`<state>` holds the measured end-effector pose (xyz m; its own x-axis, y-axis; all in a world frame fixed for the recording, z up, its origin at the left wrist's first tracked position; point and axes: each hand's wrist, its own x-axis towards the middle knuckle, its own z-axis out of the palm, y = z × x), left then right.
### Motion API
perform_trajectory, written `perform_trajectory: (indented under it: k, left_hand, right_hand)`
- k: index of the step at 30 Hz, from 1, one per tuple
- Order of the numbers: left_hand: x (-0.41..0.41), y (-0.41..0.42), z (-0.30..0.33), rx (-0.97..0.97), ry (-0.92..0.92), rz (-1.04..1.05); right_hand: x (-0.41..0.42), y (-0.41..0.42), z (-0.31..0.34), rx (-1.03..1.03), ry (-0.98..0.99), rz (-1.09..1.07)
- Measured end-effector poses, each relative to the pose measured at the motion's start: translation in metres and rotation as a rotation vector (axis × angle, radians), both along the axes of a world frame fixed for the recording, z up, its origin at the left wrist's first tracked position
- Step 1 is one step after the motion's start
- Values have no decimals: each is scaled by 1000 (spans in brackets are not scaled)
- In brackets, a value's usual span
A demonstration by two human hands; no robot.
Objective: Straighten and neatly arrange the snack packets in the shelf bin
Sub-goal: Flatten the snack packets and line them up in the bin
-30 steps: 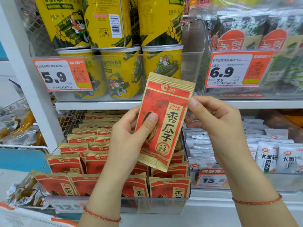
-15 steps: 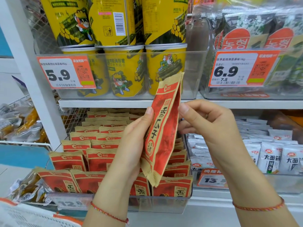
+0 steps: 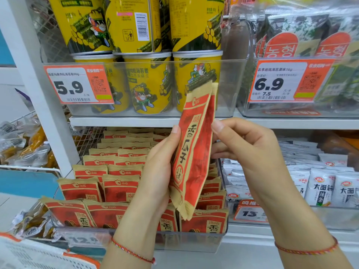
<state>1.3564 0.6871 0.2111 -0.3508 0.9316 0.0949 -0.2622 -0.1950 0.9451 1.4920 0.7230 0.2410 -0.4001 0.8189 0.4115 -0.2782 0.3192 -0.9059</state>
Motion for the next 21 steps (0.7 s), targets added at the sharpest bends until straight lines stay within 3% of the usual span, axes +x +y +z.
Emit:
perform_trajectory:
  k: [5,9,18,21]
  left_hand:
    - [2,-6,9,167,-114,122]
    - [-3,-5,9,171,-144,227]
    - [-3,-5,9,188,-154,238]
    - [-3,-4,9,235,-48,334]
  right_hand:
    - [12,5,-4,47,-253,265]
    - [14,2,-5,17,-414,417]
    - [9,1,-7,32,-455,433]
    - [8,4,-8,29,-481,372]
